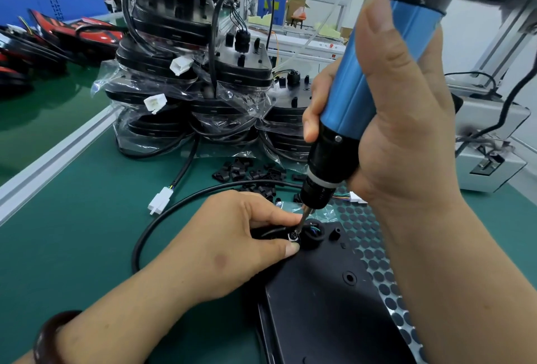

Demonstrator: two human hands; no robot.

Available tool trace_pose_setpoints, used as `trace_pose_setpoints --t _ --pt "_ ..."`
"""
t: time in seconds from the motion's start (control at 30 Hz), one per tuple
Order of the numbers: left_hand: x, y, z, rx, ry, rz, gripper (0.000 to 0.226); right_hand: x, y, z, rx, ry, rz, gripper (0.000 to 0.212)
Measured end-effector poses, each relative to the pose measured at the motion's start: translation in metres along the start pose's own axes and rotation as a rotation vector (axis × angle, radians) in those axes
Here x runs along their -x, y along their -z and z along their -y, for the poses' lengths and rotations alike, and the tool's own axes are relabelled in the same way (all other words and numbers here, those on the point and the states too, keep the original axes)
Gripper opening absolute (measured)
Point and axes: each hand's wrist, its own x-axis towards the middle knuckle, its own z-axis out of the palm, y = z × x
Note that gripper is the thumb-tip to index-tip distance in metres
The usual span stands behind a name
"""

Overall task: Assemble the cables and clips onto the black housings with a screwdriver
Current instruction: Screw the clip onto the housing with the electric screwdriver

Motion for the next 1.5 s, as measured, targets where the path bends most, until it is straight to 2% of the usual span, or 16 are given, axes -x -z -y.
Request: trace_pose_setpoints --t 0.27,0.43,0.63,1.0,1.5 --pt "-0.0010 -0.0003 0.0013 -0.018 0.000 -0.012 0.034 -0.0005 0.0012 0.0002 -0.015 -0.028 -0.027 0.018" --pt "-0.0014 0.0001 0.0021 0.013 0.017 0.030 0.028 0.0007 -0.0007 -0.0014 -0.012 -0.017 -0.016 0.017" --pt "-0.0016 -0.0001 0.0012 -0.024 0.014 0.002 0.028 0.0005 -0.0004 -0.0019 0.018 0.002 0.000 0.015" --pt "-0.0010 0.0004 -0.0025 -0.029 0.002 0.010 0.023 0.0035 -0.0059 -0.0011 -0.009 -0.005 0.107 0.017" --pt "-0.0010 0.0018 -0.0022 -0.040 -0.040 0.037 0.028 -0.0002 -0.0013 -0.0030 -0.061 -0.041 0.126 0.031"
